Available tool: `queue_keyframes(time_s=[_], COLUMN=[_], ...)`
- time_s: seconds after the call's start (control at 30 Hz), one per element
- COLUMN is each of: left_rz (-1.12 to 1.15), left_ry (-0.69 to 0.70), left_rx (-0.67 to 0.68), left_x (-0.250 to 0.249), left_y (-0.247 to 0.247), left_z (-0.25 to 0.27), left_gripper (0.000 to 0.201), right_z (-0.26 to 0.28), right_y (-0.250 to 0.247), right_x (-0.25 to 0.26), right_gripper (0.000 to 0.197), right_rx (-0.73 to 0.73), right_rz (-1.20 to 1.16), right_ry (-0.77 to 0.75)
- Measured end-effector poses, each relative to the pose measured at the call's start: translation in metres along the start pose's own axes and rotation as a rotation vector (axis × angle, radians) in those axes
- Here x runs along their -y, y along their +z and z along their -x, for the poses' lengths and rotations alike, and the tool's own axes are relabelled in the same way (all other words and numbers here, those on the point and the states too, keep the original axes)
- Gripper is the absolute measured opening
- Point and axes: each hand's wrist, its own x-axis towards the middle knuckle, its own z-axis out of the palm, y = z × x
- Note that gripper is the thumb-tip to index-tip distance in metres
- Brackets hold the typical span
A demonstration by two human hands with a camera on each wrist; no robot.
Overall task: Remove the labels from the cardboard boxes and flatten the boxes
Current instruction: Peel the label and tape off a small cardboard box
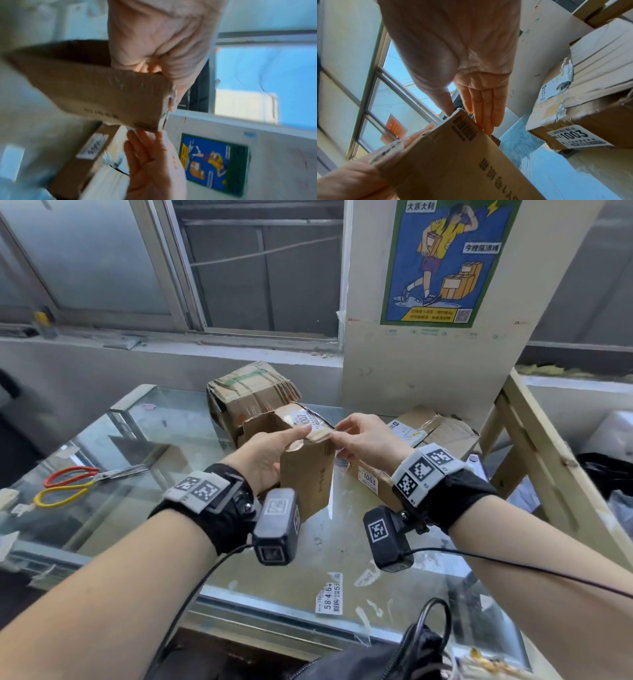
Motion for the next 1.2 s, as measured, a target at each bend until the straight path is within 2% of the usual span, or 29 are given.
queue_keyframes(time_s=[0.07, 0.13, 0.17, 0.23, 0.3, 0.37, 0.43, 0.57, 0.6, 0.67, 0.77, 0.83, 0.9, 0.93, 1.03, 1.1, 1.2], left_rz=[0.067, -0.004, -0.064, -0.175, -0.290, -0.422, -0.540, -1.044, -1.060, -0.927, -0.514, -0.290, -0.174, -0.147, -0.218, -0.322, -0.677], left_ry=[-0.091, -0.105, -0.084, -0.013, 0.014, 0.013, 0.037, 0.211, 0.230, 0.223, 0.134, 0.105, 0.091, 0.071, 0.032, 0.045, 0.228], left_rx=[0.047, 0.118, 0.161, 0.236, 0.319, 0.383, 0.341, 0.060, 0.026, 0.089, 0.269, 0.387, 0.433, 0.436, 0.377, 0.259, -0.007], left_x=[0.000, 0.001, 0.000, -0.004, -0.008, -0.014, -0.019, -0.031, -0.032, -0.036, -0.042, -0.042, -0.036, -0.032, -0.023, -0.022, -0.030], left_y=[-0.002, -0.003, -0.004, -0.003, -0.004, -0.005, -0.008, -0.011, -0.012, -0.017, -0.024, -0.025, -0.023, -0.022, -0.022, -0.022, -0.011], left_z=[0.003, 0.006, 0.007, 0.011, 0.013, 0.015, 0.014, 0.012, 0.012, 0.009, 0.011, 0.014, 0.017, 0.017, 0.011, 0.005, 0.000], left_gripper=[0.029, 0.035, 0.035, 0.035, 0.045, 0.057, 0.060, 0.039, 0.039, 0.039, 0.043, 0.036, 0.026, 0.023, 0.016, 0.024, 0.041], right_z=[0.000, 0.000, 0.000, -0.001, 0.002, 0.005, 0.008, 0.009, 0.010, 0.009, 0.005, 0.001, -0.002, -0.002, -0.001, -0.002, -0.007], right_y=[-0.001, -0.004, -0.005, -0.008, -0.009, -0.011, -0.012, -0.008, -0.006, -0.004, -0.008, -0.012, -0.015, -0.015, -0.012, -0.008, -0.005], right_x=[0.000, 0.000, 0.000, -0.001, 0.001, 0.002, 0.002, -0.010, -0.012, -0.010, 0.002, 0.009, 0.012, 0.012, 0.007, 0.002, -0.001], right_gripper=[0.016, 0.008, 0.011, 0.033, 0.048, 0.052, 0.044, 0.030, 0.028, 0.027, 0.031, 0.023, 0.013, 0.014, 0.024, 0.027, 0.025], right_rx=[-0.019, -0.056, -0.083, -0.104, -0.059, -0.013, 0.070, 0.239, 0.253, 0.198, -0.025, -0.038, 0.007, 0.024, 0.070, 0.079, 0.039], right_rz=[-0.026, -0.028, -0.014, -0.013, -0.047, -0.093, -0.139, -0.045, -0.065, -0.115, -0.072, -0.125, -0.160, -0.121, 0.111, 0.173, 0.149], right_ry=[0.037, 0.058, 0.053, 0.017, -0.039, -0.052, -0.015, 0.069, 0.088, 0.072, -0.077, -0.114, -0.094, -0.085, -0.049, -0.016, 0.046])
